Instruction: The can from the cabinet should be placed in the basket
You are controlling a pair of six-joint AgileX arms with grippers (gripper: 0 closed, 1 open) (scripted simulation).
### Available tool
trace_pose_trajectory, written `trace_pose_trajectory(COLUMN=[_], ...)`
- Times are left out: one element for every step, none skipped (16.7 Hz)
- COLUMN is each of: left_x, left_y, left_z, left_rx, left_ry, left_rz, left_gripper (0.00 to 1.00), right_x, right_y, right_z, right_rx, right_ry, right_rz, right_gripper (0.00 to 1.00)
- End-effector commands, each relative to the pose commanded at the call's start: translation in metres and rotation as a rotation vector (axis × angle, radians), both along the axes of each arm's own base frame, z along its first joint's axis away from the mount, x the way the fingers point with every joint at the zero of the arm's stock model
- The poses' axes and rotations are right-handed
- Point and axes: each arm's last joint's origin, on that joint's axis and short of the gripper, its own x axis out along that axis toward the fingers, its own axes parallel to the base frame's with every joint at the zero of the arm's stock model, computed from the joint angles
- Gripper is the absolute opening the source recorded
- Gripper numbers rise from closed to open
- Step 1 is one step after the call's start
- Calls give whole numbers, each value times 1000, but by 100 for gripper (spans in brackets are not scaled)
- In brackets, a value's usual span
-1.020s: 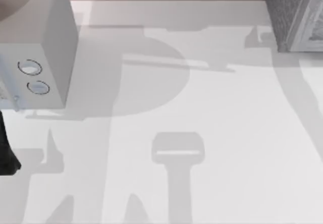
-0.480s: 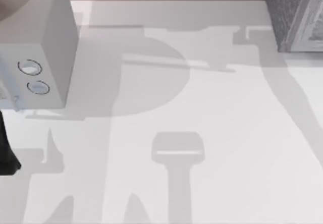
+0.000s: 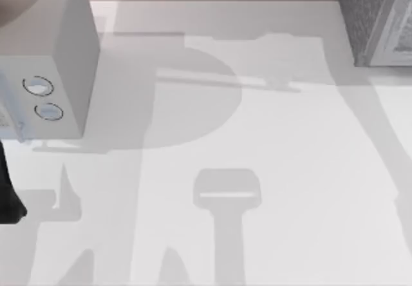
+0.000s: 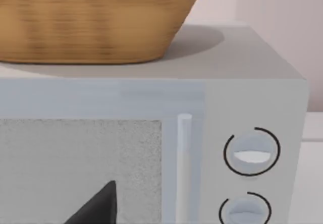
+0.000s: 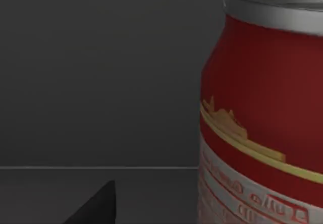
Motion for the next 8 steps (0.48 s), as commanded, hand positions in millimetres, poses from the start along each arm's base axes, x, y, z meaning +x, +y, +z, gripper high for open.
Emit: trace_pose_trajectory(left_x=[0, 0, 0, 0, 0, 0, 0, 0], left_y=[0, 0, 0, 0, 0, 0, 0, 0], left_z=[0, 0, 0, 0, 0, 0, 0, 0], left_rx=[0, 0, 0, 0, 0, 0, 0, 0], left_ry=[0, 0, 0, 0, 0, 0, 0, 0], left_rz=[0, 0, 0, 0, 0, 0, 0, 0], left_gripper=[100, 100, 100, 100, 100, 100, 100, 100], right_x=[3, 4, 4, 4, 4, 4, 4, 4], right_y=[0, -1, -1, -1, -1, -1, -1, -1], right_z=[0, 0, 0, 0, 0, 0, 0, 0], right_rx=[0, 0, 0, 0, 0, 0, 0, 0], right_ry=[-1, -1, -1, -1, -1, -1, -1, -1], right_rz=[0, 0, 0, 0, 0, 0, 0, 0], right_gripper=[100, 100, 100, 100, 100, 92, 85, 77])
